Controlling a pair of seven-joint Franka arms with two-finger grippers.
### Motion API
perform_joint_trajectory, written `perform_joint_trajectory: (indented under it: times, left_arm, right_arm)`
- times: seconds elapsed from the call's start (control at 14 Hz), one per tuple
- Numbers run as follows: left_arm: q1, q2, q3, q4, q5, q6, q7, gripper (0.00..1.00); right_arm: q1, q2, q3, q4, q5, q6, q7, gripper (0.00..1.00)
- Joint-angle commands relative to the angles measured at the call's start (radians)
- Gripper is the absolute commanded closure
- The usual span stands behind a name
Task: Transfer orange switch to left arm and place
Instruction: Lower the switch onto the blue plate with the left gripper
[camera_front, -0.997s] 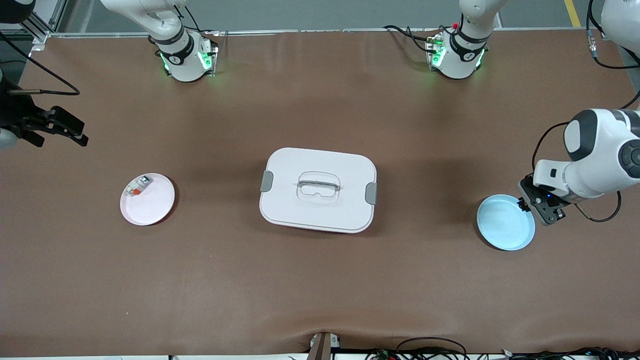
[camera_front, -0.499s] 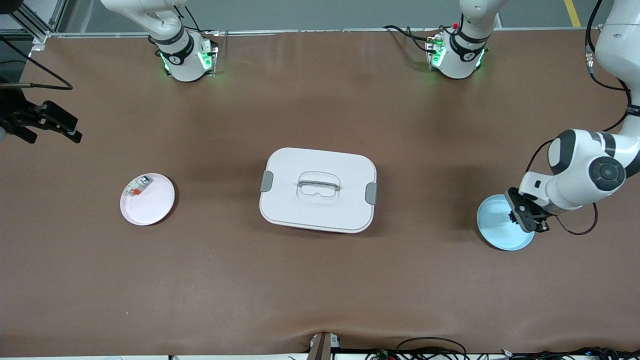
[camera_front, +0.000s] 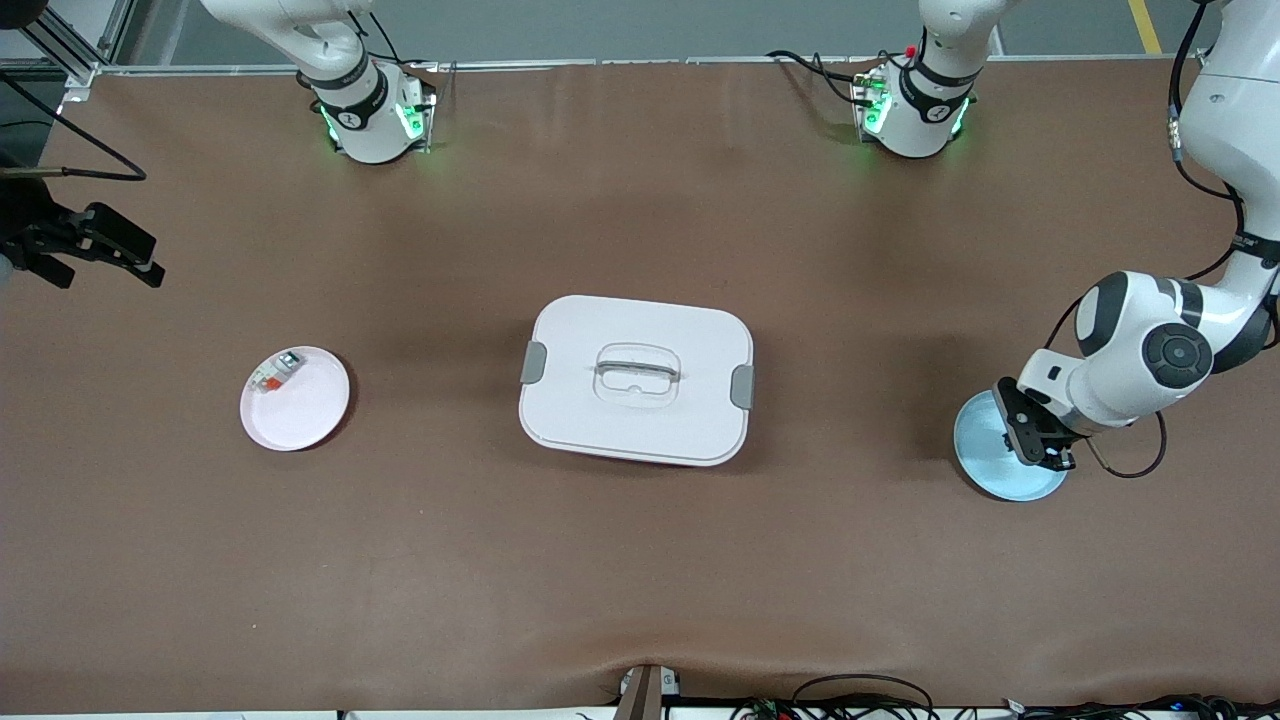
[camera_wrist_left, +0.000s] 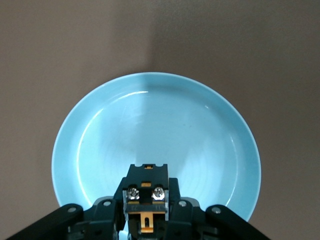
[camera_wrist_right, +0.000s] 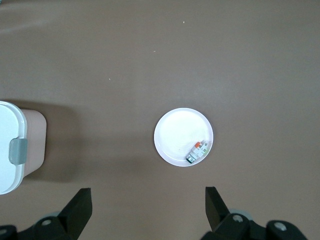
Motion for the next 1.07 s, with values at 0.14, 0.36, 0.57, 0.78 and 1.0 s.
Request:
perform_joint_trajectory:
  times: [0.14,0.36,0.57,0.78,1.0]
  left_arm:
    - [0.004,0.012,-0.009,0.008,0.052,0.015,0.017,1.0]
    - [-0.001,0.014,-0.009,0.01,0.071,0.018,0.015,1.0]
    - [-0.009,0.017,-0.009,0.011,0.082,0.018,0.017,1.0]
    - [-0.007,0.034,-0.009,0.014,0.082,0.035,0.026,0.89]
    - [-0.002,0.034,-0.009,0.011,0.082,0.043,0.037,0.56]
  right_arm:
    - [-0.018,0.017,0.005,0.03,-0.007,-0.018,0.0,0.0]
    - [-0.042,0.017,0.015,0.03,-0.004,-0.02,0.0,0.0]
    - [-0.152,0.015,0.11,0.032,-0.004,-0.021,-0.001,0.0]
    - [-0.257,0.015,0.218,0.032,-0.006,-0.02,0.0,0.0]
    - [-0.254,0.015,0.218,0.032,-0.004,-0.02,0.003,0.0]
